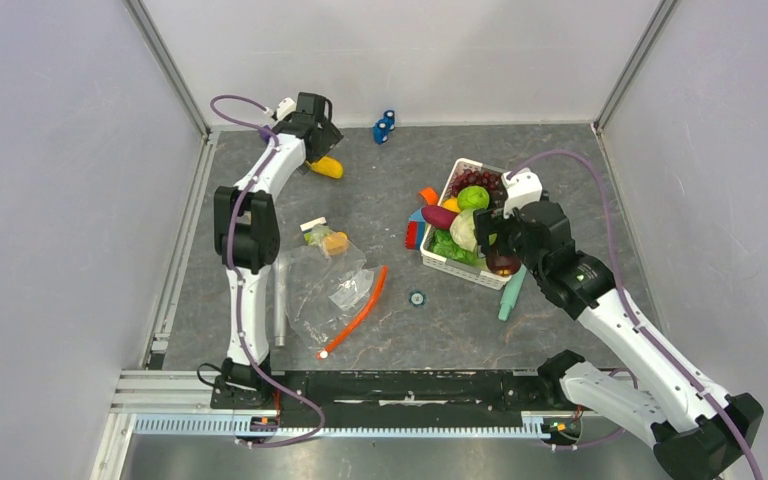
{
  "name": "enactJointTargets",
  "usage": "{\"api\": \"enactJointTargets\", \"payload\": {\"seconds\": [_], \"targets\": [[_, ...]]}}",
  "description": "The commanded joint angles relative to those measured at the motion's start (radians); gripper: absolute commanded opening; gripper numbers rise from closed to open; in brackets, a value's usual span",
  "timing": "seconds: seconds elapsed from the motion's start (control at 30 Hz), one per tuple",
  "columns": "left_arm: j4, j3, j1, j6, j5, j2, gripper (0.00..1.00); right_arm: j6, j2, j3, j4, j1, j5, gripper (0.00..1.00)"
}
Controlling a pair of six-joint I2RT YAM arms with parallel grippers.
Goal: Open the zip-top bag and remove the fake food
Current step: Pick up the fake fruit from the center of the board.
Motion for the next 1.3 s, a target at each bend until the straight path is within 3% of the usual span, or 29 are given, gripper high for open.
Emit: {"api": "enactJointTargets", "payload": {"seconds": [0.0, 0.43, 0.77, 0.9, 1.13, 1.27], "targets": [[-0.042, 0.078, 0.0, -0.1, -0.085, 0.052, 1.0, 0.011, -0.012, -0.008, 0.047, -0.004, -0.005, 0.98], [-0.023, 0.092, 0.0, -0.151, -0.121, 0.152, 0.94, -0.029, -0.132, 0.02, 0.106, -0.003, -0.019, 0.98], [0.023, 0.062, 0.0, -0.139, -0.087, 0.151, 0.71, -0.031, -0.164, 0.015, 0.101, -0.004, -0.001, 0.98], [0.094, -0.022, 0.0, -0.079, -0.028, 0.082, 0.56, -0.044, -0.167, 0.027, 0.092, -0.004, -0.006, 0.98], [0.239, -0.246, 0.0, 0.064, 0.125, -0.164, 0.43, -0.019, -0.158, 0.103, 0.052, -0.004, -0.054, 0.98], [0.355, -0.4, 0.0, 0.147, 0.28, -0.371, 0.38, 0.031, -0.097, 0.2, -0.015, -0.004, -0.111, 0.98]]}}
